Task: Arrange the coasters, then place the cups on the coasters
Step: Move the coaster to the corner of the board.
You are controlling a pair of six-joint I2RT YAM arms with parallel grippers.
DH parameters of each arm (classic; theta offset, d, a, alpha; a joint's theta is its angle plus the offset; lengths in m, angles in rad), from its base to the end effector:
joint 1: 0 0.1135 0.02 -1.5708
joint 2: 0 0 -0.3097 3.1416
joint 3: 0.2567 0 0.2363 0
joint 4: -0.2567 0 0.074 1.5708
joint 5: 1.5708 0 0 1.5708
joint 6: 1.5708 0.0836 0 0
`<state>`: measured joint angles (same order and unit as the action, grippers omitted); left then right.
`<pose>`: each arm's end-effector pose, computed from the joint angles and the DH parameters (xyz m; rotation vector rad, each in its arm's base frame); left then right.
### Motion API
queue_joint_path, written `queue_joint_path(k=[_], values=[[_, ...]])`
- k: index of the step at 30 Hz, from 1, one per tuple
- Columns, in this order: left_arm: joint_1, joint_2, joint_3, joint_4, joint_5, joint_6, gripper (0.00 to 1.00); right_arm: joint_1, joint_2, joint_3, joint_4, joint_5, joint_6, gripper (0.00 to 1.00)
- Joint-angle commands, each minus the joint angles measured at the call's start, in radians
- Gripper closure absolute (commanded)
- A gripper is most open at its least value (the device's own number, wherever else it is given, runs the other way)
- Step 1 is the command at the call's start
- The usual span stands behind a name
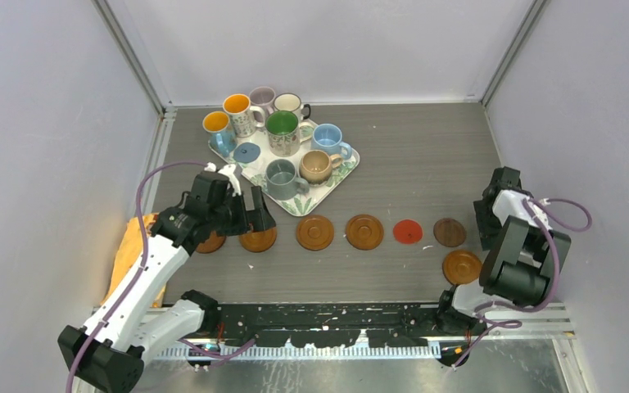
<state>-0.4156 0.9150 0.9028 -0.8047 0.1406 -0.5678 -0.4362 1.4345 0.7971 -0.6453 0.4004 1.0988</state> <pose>0.1487 -0.0784 0.3019 -0.1192 2.4689 -0.6152 0.2039 -0.1310 0.1878 1.9430 1.8987 -0.3929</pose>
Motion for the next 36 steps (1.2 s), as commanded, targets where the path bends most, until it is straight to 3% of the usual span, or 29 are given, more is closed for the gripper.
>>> queue_joint_path(k=[1,6,14,23,28,36], values=[[0.008,0.008,0.045,0.017,0.044,0.009,0.00,-0.008,0.086,0.096,0.065,0.026,-0.052,0.00],[0.008,0.020,0.046,0.017,0.050,0.009,0.00,-0.007,0.128,0.159,0.026,0.020,-0.067,0.00],[0.008,0.030,0.036,0.022,0.052,0.008,0.00,-0.001,-0.097,0.063,-0.107,-0.001,-0.049,0.00],[0.008,0.022,0.031,0.010,0.065,0.007,0.00,0.083,-0.330,-0.107,-0.163,-0.043,0.119,0.00],[0.008,0.021,0.041,-0.010,0.068,0.009,0.00,0.106,-0.411,-0.209,-0.111,-0.031,0.187,0.00],[0.006,0.010,0.051,-0.036,0.059,0.016,0.00,0.070,-0.347,-0.300,0.020,-0.004,0.186,0.00]])
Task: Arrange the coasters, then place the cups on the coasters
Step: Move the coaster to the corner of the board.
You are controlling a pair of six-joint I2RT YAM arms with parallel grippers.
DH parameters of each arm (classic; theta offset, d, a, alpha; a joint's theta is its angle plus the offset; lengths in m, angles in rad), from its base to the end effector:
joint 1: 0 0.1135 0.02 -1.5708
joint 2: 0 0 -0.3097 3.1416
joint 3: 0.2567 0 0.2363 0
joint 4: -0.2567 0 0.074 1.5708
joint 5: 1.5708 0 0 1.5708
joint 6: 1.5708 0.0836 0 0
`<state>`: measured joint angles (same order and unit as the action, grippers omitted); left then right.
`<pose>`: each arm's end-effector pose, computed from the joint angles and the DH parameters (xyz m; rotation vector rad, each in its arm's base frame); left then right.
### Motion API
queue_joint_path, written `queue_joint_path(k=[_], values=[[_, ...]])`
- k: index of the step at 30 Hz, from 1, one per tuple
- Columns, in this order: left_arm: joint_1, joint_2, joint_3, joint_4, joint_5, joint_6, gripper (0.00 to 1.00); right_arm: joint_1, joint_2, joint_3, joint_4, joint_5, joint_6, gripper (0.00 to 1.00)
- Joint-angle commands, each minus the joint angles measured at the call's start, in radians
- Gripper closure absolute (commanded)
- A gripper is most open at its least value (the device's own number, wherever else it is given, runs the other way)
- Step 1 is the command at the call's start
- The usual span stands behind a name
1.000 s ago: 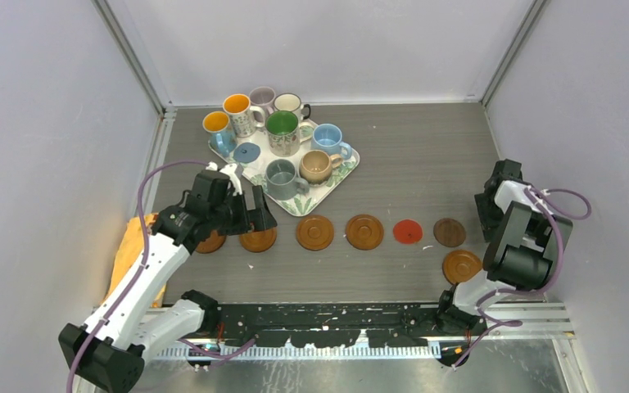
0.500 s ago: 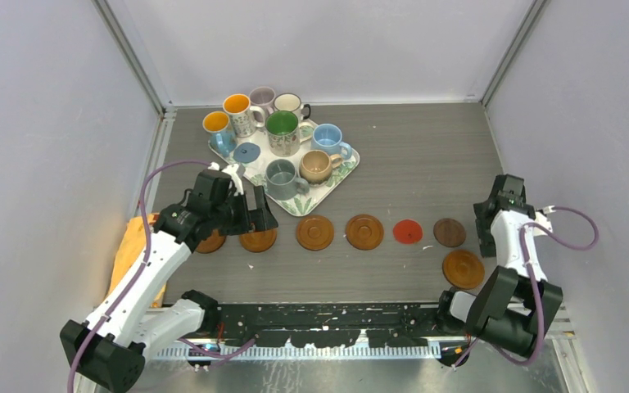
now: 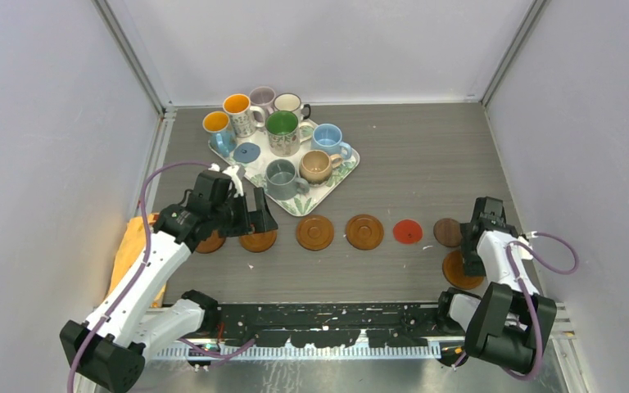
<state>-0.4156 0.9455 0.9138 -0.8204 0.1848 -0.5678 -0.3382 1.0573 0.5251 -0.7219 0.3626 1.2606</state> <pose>0.1511 -0.0835 0.2998 -0.1039 2.5141 -0.6514 0.1247 -0.0753 0.1744 1.9827 1.8182 -0.2503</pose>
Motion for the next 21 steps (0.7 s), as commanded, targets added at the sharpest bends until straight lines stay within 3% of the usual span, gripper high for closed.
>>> queue_joint_path(k=[1,9,21], values=[[0.006,-0.020,0.042,-0.024,0.014,0.018,0.00,-0.040,0.044,-0.030,0.110,0.032,0.018,0.00],[0.006,-0.009,0.057,-0.029,0.005,0.021,0.00,-0.145,0.169,0.006,0.209,0.031,-0.078,0.00],[0.007,0.018,0.073,-0.021,-0.011,0.033,0.00,-0.174,0.492,0.286,0.265,0.083,-0.192,0.00]])
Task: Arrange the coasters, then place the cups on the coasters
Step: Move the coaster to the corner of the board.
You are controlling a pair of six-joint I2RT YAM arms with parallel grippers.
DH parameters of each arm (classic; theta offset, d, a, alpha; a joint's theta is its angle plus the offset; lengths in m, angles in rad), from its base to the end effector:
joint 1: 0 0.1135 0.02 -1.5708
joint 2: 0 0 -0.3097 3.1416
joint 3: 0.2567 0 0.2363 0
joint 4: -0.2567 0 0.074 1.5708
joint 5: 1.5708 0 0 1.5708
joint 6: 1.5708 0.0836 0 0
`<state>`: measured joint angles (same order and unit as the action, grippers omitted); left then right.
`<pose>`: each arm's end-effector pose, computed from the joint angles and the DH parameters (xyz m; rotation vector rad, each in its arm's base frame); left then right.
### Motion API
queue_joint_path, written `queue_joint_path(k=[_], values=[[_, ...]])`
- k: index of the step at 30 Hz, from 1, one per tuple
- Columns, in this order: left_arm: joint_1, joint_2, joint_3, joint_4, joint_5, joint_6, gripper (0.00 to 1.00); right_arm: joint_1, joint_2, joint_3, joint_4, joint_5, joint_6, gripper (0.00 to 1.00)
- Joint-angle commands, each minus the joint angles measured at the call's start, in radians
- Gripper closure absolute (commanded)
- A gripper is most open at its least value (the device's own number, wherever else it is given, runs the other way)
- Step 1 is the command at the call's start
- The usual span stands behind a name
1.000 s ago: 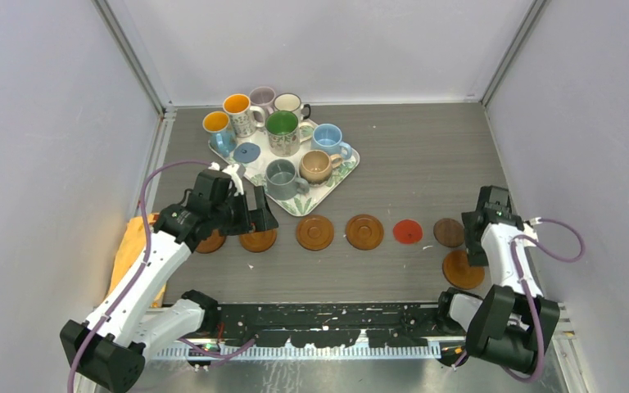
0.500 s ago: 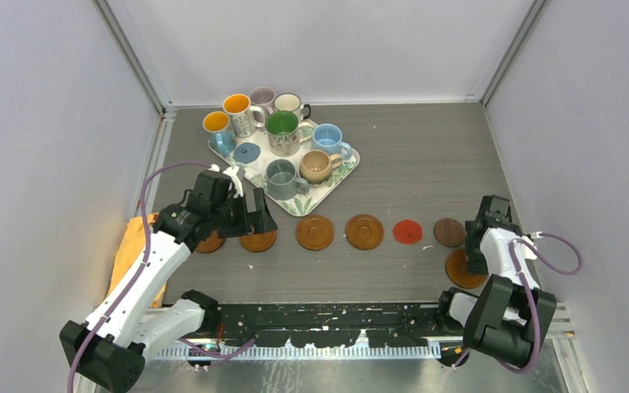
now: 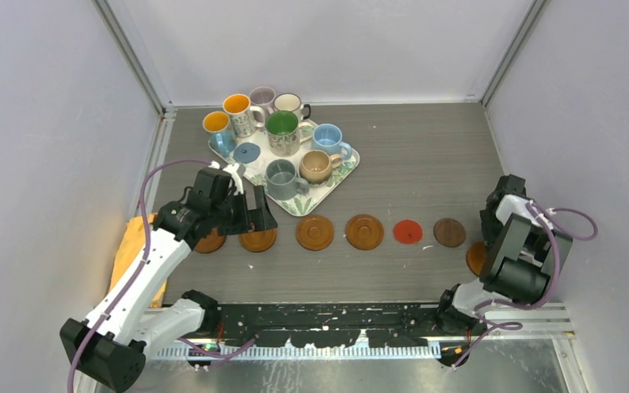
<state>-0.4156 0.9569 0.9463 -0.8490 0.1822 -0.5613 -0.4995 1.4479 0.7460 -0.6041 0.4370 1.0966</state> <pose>0.1519 -0.0836 0.3059 -0.0982 2.5203 -0.6427 0.1889 -0.1434 0.1746 2.0073 1.8446 -0.4716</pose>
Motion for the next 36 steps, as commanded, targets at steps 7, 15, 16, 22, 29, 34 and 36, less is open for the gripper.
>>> queue_joint_path(k=[7,15,16,22,29,34,36], values=[[0.007,0.030,0.053,0.020,-0.018,0.026,0.00,-0.012,0.257,0.172,0.196,-0.042,-0.053,0.00],[0.007,0.041,0.056,0.034,-0.031,0.018,0.00,0.015,0.336,0.264,0.203,-0.088,-0.057,0.00],[0.006,0.039,0.055,0.035,-0.035,0.015,0.00,0.022,0.341,0.273,0.201,-0.089,-0.057,0.00],[0.006,0.028,0.045,0.047,-0.049,-0.002,0.00,0.074,0.341,0.305,0.180,-0.086,-0.046,0.00],[0.007,0.014,0.036,0.050,-0.058,-0.011,0.00,0.088,0.308,0.338,0.078,-0.056,-0.045,0.00],[0.006,0.014,0.043,0.048,-0.062,-0.013,0.00,0.088,0.244,0.357,-0.006,-0.026,-0.064,0.00],[0.006,0.011,0.042,0.052,-0.065,-0.016,0.00,0.091,0.216,0.365,-0.037,-0.022,-0.071,0.00]])
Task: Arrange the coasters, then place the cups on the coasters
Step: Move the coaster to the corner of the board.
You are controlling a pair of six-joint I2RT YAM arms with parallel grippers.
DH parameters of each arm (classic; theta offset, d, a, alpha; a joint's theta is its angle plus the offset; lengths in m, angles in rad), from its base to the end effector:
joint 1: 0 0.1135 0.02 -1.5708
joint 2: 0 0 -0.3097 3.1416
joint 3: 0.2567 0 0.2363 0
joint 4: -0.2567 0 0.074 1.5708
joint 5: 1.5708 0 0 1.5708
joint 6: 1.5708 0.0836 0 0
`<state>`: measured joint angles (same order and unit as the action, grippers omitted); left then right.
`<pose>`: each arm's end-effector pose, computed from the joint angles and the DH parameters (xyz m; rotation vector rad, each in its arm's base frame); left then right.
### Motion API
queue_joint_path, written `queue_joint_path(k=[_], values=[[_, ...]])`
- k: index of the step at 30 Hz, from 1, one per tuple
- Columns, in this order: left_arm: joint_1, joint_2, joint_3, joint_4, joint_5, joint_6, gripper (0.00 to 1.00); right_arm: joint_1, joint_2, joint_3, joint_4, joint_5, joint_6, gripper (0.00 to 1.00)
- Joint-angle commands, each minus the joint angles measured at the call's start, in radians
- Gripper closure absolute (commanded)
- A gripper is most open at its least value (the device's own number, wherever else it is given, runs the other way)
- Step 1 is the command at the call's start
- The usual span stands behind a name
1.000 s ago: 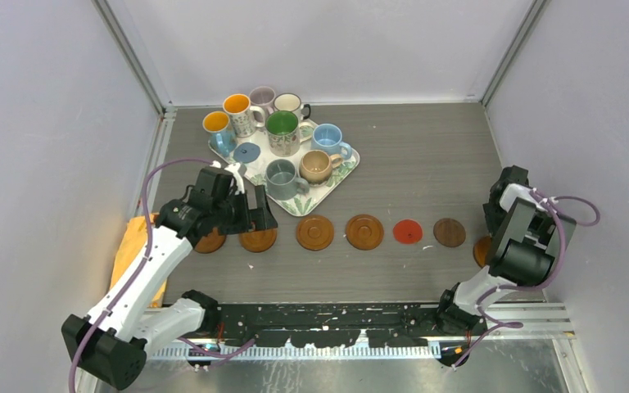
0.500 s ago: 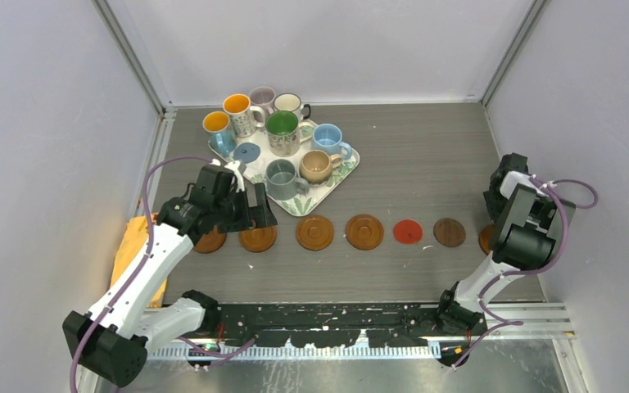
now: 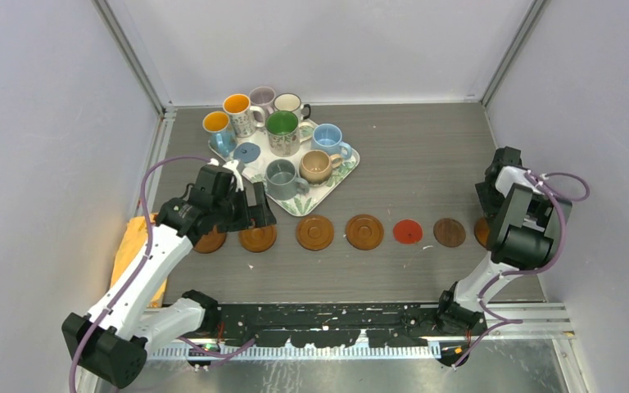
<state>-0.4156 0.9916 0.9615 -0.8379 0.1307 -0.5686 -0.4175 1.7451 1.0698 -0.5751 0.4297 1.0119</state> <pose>0.1622 -0.0835 0.3061 -0.1323 2.5173 -0.5819 0.2938 -0.1684 0.1801 1.8284 1.9628 -0.4325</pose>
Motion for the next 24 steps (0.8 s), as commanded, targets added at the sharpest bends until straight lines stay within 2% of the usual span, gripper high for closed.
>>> queue_joint_path(k=[1,6,12,24], values=[[0.006,-0.027,0.024,0.044,-0.014,-0.012,0.00,0.011,-0.104,0.046,-0.080,-0.007,0.011,0.00],[0.007,-0.053,0.002,0.078,-0.018,-0.034,0.00,0.074,-0.205,0.056,-0.136,0.023,-0.002,0.00],[0.006,-0.055,-0.040,0.150,-0.034,-0.078,0.00,0.250,-0.297,0.057,-0.167,0.059,-0.012,0.00],[0.008,-0.042,-0.050,0.190,-0.257,-0.096,0.00,0.624,-0.262,0.111,-0.190,0.078,-0.029,0.00]])
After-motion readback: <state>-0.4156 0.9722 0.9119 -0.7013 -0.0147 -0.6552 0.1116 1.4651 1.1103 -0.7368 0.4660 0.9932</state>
